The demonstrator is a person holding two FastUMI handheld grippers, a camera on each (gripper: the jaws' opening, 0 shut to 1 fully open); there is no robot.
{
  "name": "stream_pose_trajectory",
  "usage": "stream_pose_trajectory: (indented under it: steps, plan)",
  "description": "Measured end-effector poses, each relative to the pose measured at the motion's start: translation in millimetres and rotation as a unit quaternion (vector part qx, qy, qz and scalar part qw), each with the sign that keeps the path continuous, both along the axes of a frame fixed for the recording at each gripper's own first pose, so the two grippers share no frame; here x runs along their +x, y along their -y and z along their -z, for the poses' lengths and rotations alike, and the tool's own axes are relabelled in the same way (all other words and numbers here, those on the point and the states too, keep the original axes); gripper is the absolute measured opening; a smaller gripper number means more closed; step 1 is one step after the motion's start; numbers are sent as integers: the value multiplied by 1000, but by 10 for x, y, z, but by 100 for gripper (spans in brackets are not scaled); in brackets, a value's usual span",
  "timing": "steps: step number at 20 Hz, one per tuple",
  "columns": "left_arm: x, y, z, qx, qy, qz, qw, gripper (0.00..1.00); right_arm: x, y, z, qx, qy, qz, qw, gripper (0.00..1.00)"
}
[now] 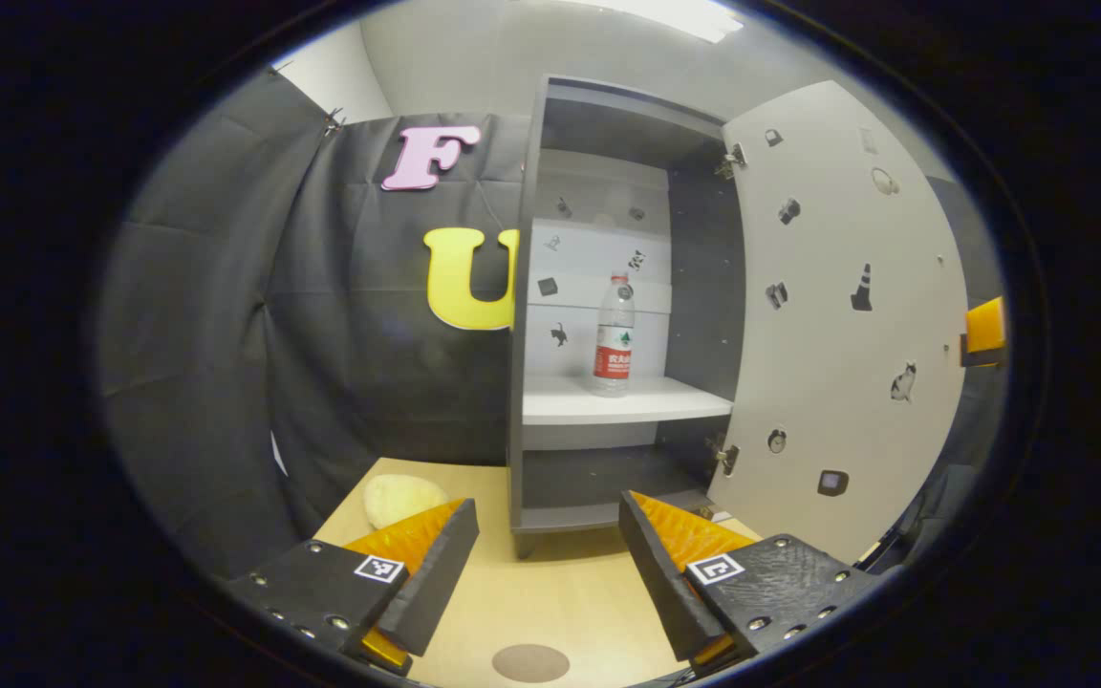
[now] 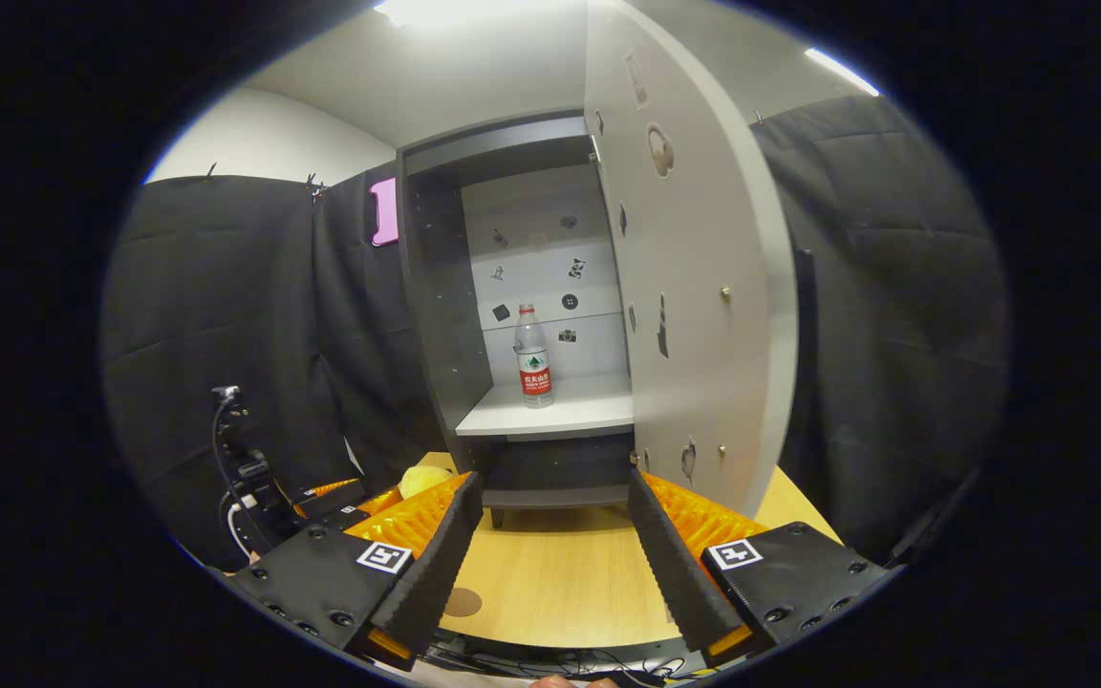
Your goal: Open the cabinet door with the right hand, grasp the bottle in the cabinet with the left hand and place it on the coaster, then close the cabinet door with the right hand.
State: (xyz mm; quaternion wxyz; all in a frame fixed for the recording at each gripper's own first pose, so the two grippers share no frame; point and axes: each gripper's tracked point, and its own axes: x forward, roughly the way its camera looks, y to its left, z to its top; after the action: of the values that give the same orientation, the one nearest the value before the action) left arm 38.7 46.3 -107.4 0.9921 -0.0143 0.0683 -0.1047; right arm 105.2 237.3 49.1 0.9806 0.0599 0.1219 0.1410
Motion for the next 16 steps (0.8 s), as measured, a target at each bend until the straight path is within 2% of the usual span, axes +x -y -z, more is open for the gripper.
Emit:
stream_pose_trajectory:
  steps: [3,4,7,11,14,15,16]
  plan:
    - [149,-55,-182,0,6,22,1000,89,238,-228,28,3,2,-9,1000,98]
    - [228,-69,-276,2,14,29,999,91,333,-311,50,-2,8,-14,1000,98]
    - [522,28,-609,17,38,61,997,89,525,-379,192,-27,21,-11,999,98]
    - [1016,470,-946,16,62,115,991,91,671,-378,309,-21,37,1,999,98]
    - [1512,785,-982,1,62,134,989,89,844,-331,466,-9,32,21,999,98]
    - [1687,900,-975,3,58,138,989,91,865,-350,501,-2,29,20,999,98]
    - [1840,1020,-988,6,59,147,987,89,888,-365,534,1,26,19,999,98]
